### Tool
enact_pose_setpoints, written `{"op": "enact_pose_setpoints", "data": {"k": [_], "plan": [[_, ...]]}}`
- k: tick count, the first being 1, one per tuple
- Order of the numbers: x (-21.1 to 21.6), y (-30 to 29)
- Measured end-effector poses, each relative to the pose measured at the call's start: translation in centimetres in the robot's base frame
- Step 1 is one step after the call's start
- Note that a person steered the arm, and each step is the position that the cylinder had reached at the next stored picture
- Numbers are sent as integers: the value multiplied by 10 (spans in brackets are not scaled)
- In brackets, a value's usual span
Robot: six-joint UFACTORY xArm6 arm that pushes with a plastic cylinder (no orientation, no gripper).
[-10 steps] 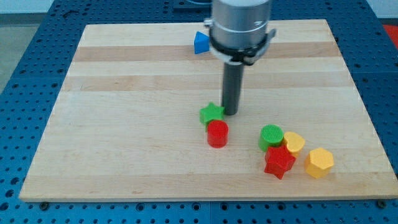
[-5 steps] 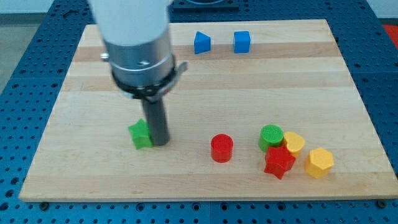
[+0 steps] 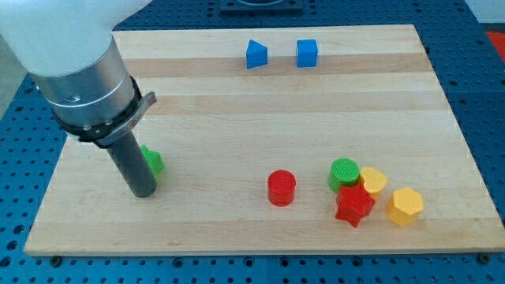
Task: Slide the green star towards top center
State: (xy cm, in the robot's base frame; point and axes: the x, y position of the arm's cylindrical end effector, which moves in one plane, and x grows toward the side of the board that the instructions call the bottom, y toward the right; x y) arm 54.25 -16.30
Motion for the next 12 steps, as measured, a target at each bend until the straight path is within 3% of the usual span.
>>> {"op": "enact_pose_setpoints", "data": {"k": [3,7,12], "plan": [[-24,-40],[-21,2],[-114,3]]}}
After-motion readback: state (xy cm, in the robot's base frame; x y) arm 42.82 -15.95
